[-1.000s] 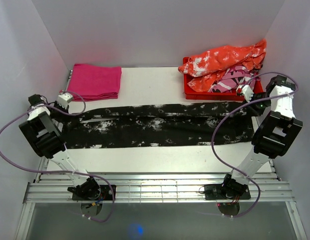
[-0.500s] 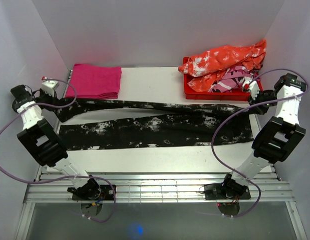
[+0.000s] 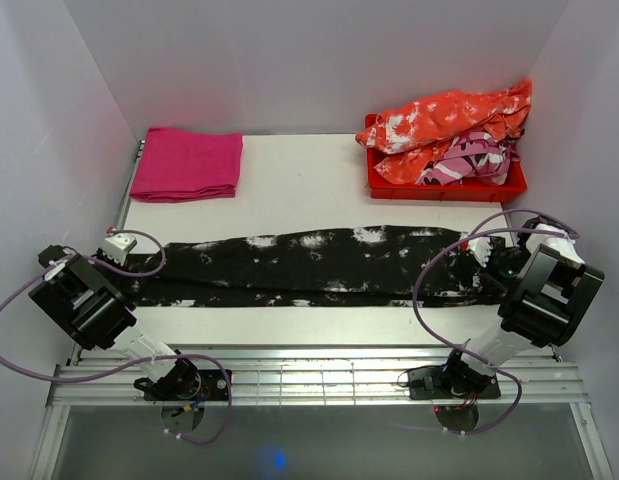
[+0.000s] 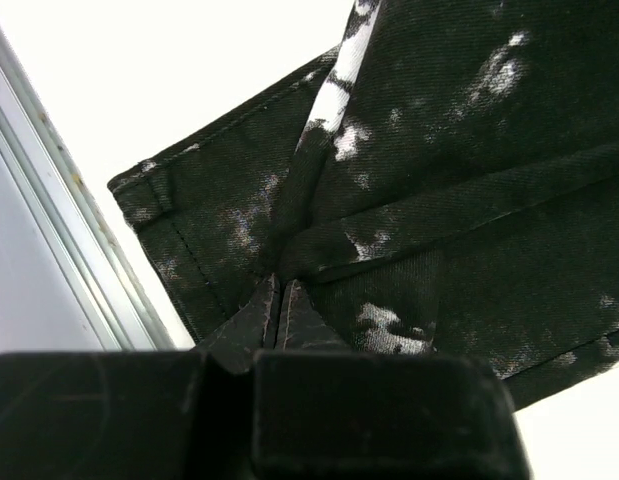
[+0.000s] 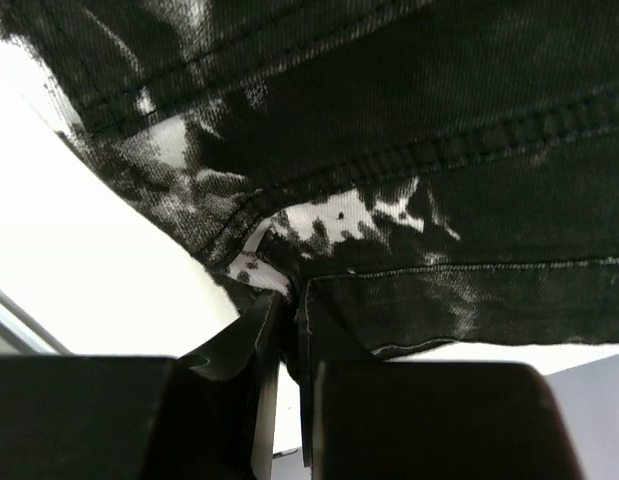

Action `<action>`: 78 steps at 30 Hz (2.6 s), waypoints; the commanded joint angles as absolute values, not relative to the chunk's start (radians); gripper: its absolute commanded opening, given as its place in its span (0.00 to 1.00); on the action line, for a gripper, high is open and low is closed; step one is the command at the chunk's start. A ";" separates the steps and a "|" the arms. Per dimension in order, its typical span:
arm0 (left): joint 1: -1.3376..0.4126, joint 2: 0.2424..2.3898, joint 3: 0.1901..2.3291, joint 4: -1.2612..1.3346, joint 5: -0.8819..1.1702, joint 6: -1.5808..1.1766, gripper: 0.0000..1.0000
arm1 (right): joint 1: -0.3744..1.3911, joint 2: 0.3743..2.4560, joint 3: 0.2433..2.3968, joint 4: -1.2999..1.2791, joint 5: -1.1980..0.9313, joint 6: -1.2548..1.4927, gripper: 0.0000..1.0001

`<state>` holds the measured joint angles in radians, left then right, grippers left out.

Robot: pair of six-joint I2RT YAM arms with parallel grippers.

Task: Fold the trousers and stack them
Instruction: Fold the trousers

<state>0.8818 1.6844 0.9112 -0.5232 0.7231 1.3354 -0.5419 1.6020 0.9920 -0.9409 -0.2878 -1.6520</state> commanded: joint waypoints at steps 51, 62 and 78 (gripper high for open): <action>0.807 1.851 1.347 -1.005 0.528 1.267 0.09 | -0.540 1.640 1.160 -0.991 -0.213 -1.621 0.08; 0.729 1.878 1.854 -0.957 0.653 1.259 0.00 | -0.586 1.692 1.259 -1.034 -0.253 -1.611 0.08; 0.960 1.448 0.792 -0.684 0.585 1.827 0.00 | -0.627 1.643 1.132 -1.019 -0.172 -1.724 0.08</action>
<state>0.9527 1.4639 0.8391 -0.7479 0.6323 1.7279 -0.6125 1.6802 1.1481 -1.0443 -0.2508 -1.6886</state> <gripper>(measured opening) 0.011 0.114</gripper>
